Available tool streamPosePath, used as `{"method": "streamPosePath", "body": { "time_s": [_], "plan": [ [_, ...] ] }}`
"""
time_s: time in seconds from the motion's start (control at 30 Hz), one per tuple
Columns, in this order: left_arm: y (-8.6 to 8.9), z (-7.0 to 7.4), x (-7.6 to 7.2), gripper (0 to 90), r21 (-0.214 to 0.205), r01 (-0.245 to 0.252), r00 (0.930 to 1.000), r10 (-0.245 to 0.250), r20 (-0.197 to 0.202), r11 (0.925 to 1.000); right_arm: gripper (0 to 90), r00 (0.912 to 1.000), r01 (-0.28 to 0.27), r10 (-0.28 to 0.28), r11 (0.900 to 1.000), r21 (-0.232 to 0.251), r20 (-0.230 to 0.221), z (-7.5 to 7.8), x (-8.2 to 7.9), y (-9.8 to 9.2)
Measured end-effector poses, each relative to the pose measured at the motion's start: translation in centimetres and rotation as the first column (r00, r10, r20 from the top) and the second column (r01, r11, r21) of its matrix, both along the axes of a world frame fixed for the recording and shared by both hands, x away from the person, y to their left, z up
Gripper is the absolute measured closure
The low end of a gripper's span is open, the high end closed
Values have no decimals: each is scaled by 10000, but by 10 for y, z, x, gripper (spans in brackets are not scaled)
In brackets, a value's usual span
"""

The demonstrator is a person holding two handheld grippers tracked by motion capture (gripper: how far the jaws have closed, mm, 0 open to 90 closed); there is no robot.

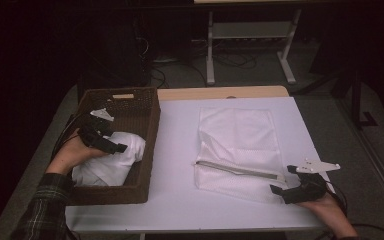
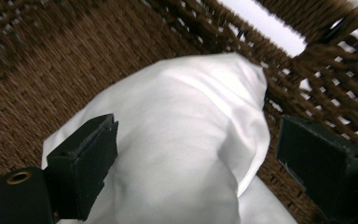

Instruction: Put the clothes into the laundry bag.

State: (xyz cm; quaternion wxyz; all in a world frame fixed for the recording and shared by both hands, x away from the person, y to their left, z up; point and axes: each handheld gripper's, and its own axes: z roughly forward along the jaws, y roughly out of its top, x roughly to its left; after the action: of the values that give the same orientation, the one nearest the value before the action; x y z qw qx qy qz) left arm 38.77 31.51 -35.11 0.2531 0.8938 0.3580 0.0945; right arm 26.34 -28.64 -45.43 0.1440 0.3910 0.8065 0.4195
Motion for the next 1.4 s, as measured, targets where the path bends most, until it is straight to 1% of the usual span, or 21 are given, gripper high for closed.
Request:
{"method": "streamPosePath", "body": {
  "time_s": [0.03,0.07,0.1,0.13,0.23,0.37,0.4,0.43,0.47,0.5,0.53,0.63,0.7,0.8,0.87,1.03,1.13,1.17,1.2,1.27,1.4],
  "plan": [
    [0,0,0,121,0,0,10000,0,0,10000,9,10000,0,0,10000,0,0,0,0,0],
    [-1,-4,2,121,181,68,9999,-66,-135,9998,9,10000,-9,9,10000,-14,9,0,0,0],
    [-1,-4,2,121,181,68,9999,-66,-135,9998,9,10000,-9,9,10000,-14,9,0,0,0],
    [-1,-8,3,120,281,-1,9997,8,-248,9996,9,10000,-3,3,10000,-10,0,0,0,0],
    [1,-10,4,120,253,-20,9994,28,-334,9997,9,10000,-11,11,10000,-9,-2,0,0,0],
    [3,-13,5,121,390,-29,9990,47,-454,9992,9,10000,2,-2,10000,5,-33,0,0,0],
    [5,-16,6,120,634,-46,9987,79,-513,9980,9,10000,-11,11,10000,-2,-23,0,0,0],
    [5,-16,6,120,634,-46,9987,79,-513,9980,9,10000,-11,11,10000,-2,-23,0,0,0],
    [8,-21,6,120,1020,-147,9974,218,-684,9947,9,10000,-5,5,10000,2,-37,0,0,-1],
    [8,-21,6,118,1020,-147,9974,218,-684,9947,9,10000,-5,5,10000,2,-37,0,0,-1],
    [10,-27,6,118,1057,-133,9958,228,-889,9943,9,10000,0,0,10000,9,-34,0,0,-1],
    [11,-29,6,117,961,-143,9958,229,-887,9953,9,10000,11,-10,10000,13,-46,0,0,-1],
    [10,-30,5,117,1039,-75,9957,170,-909,9946,9,10000,-2,2,10000,1,-44,0,0,-1],
    [6,-36,6,116,1410,6,9941,147,-1075,9900,9,10000,-19,19,10000,-6,-45,-1,0,0],
    [6,-37,6,115,1514,18,9936,153,-1116,9885,9,10000,-14,14,10000,3,-56,0,0,0],
    [7,-45,8,110,1445,-81,9907,276,-1333,9895,9,10000,-21,21,10000,-10,-43,-1,0,0],
    [5,-50,10,109,1572,-62,9877,306,-1536,9875,9,10000,-26,26,10000,-7,-50,-1,0,0],
    [5,-50,10,109,1572,-62,9877,306,-1536,9875,9,10000,-26,26,10000,-7,-50,-1,0,0],
    [3,-53,10,108,1718,11,9869,266,-1593,9851,9,10000,-25,25,10000,8,-47,0,0,1],
    [1,-54,10,109,1817,46,9870,246,-1586,9833,9,10000,-43,43,10000,-9,-38,0,0,1],
    [0,-55,9,111,1909,33,9876,268,-1549,9816,9,10000,-53,52,10000,-10,-47,0,0,1]
  ]
}}
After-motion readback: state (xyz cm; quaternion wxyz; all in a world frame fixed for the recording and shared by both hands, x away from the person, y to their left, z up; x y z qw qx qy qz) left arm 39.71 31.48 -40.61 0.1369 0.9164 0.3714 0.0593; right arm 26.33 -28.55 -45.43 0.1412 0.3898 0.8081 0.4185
